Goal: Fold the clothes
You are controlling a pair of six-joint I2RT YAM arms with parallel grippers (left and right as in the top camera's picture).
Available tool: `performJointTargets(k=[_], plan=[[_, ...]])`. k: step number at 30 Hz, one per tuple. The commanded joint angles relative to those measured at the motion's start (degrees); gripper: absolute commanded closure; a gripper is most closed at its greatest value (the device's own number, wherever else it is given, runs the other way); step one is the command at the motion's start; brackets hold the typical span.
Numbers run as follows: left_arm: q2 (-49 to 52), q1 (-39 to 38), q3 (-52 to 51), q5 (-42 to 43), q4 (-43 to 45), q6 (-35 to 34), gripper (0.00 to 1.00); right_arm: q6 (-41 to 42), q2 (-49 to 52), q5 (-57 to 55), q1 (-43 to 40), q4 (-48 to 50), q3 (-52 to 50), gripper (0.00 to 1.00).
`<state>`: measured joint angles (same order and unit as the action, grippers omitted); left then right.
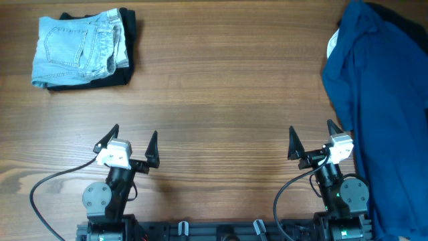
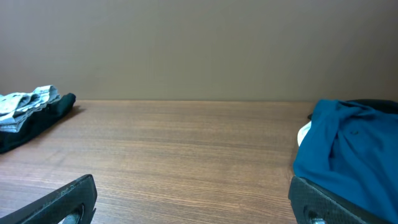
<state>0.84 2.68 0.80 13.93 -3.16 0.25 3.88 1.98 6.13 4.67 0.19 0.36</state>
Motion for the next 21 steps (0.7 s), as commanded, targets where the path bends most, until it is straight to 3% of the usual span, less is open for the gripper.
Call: performJointTargets(k=[1,21], plan=[[-0.68,-0.33,-0.48,-3.15,-0.42,-0.74,0.00,0.74,-0.24,-0.15,-0.20,0.20,-0.07,0.00],[1.86,-0.33,-0.48,-3.10,-0.24,-0.74,0.00,0.74,-0.20,-0.15,-0.20,0.20,-0.07,0.00]])
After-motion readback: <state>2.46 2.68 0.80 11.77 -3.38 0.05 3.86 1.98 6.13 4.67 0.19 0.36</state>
